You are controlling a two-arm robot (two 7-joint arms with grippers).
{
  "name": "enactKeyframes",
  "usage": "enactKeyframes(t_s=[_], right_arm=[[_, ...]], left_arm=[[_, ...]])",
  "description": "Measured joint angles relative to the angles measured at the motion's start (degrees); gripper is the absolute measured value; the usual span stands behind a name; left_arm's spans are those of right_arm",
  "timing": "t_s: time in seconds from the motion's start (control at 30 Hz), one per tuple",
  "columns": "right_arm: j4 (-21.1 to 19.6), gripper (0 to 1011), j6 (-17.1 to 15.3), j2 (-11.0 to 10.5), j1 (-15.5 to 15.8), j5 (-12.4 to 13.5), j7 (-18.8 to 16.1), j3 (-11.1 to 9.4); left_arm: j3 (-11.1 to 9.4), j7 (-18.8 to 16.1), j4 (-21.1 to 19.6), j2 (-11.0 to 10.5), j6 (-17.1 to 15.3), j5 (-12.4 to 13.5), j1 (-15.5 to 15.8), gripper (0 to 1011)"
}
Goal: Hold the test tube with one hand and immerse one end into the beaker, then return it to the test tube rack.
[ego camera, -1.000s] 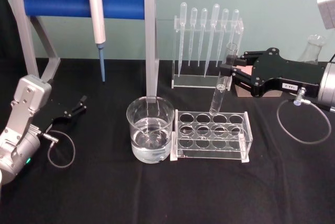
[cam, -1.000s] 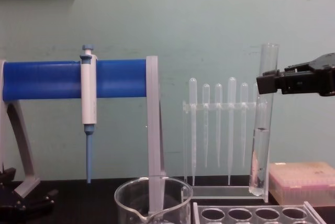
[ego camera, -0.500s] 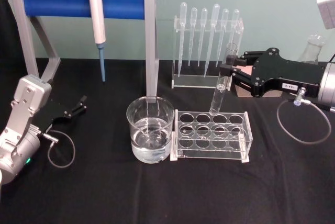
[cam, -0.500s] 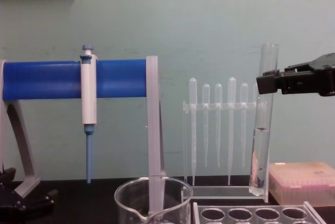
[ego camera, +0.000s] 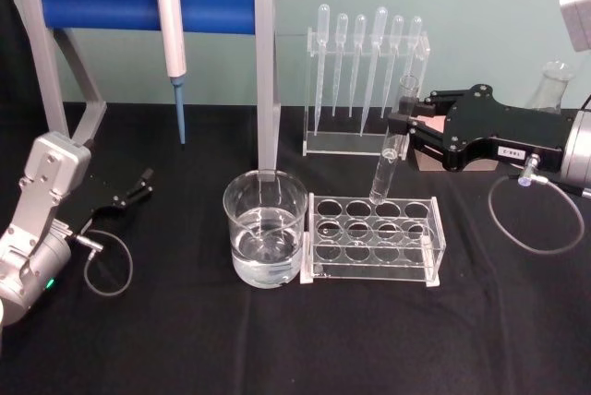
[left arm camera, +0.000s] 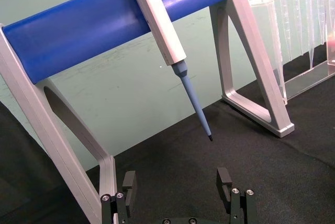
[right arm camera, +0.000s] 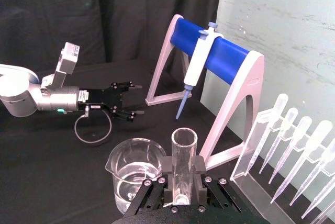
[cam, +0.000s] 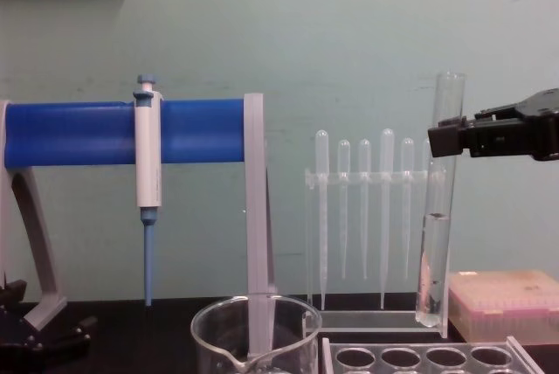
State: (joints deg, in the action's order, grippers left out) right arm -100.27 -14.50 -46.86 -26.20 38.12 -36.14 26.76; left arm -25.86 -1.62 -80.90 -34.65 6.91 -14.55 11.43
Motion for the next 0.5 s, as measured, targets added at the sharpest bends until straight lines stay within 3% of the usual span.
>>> enactKeyframes(t_s=[0.5], right_arm=[[0.0,242,0.0,0.0,0.0,0.0,0.0,0.0]], left_arm=[[0.0,0.0,0.0,0.0,0.0,0.0,0.0,1000]])
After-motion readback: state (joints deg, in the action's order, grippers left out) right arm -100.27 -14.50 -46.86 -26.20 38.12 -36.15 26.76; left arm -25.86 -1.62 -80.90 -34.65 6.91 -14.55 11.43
